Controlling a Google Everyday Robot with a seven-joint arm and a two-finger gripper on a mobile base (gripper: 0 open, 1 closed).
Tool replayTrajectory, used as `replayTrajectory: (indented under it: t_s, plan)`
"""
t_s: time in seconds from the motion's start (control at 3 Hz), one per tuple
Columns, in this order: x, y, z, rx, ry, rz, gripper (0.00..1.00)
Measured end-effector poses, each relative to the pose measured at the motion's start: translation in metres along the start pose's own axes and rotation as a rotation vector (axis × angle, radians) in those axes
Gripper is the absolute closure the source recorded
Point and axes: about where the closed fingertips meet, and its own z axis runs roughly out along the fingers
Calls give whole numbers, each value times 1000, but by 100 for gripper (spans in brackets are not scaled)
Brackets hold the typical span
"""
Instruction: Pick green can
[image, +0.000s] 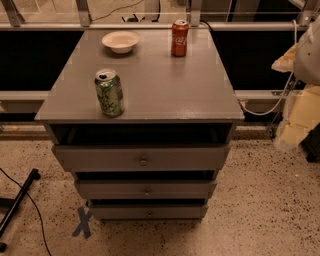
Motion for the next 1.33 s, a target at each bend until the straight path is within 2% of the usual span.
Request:
replayTrajectory:
  t_s: [0.33,0.67,1.0,1.33]
  plan:
    - [0,0,0,0,0,0,0]
    - [-15,-9,11,-40,-56,-21,0]
    - [-83,-23,50,-129,-142,-149,0]
    - [-205,-25,103,-241,-279,-361,0]
